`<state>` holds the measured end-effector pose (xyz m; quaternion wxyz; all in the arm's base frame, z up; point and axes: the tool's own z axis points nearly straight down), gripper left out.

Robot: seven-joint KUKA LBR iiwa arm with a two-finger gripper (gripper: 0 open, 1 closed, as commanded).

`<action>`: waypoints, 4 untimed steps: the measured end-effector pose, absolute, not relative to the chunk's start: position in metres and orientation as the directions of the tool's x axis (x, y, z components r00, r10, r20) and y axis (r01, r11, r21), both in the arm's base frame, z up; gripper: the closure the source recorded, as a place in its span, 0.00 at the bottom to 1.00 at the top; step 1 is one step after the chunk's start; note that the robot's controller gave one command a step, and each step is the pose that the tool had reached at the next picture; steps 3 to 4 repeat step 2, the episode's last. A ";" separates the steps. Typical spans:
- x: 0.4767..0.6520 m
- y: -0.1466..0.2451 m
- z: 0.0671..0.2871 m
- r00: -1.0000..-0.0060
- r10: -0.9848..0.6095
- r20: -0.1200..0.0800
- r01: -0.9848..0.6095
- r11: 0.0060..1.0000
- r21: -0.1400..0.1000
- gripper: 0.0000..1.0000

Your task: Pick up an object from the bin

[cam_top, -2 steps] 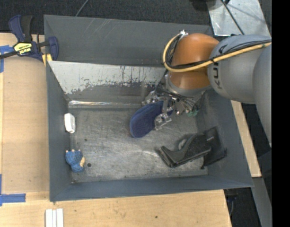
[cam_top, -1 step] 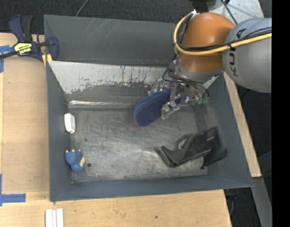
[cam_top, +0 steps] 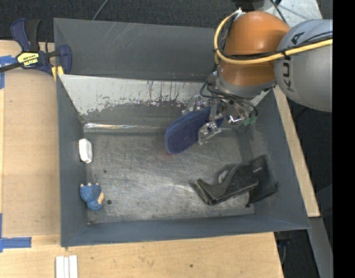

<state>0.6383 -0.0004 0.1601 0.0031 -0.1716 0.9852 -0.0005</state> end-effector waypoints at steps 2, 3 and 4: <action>0.641 0.000 0.191 -0.942 -0.337 -0.007 -0.337 0.942 -0.002 1.00; 0.641 0.000 0.191 -0.942 -0.337 -0.007 -0.337 0.942 -0.002 1.00; 0.641 0.000 0.191 -0.942 -0.337 -0.007 -0.337 0.942 -0.002 1.00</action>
Offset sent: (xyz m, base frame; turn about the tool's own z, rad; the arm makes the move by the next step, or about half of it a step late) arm 0.0002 -0.0001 0.0140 0.0000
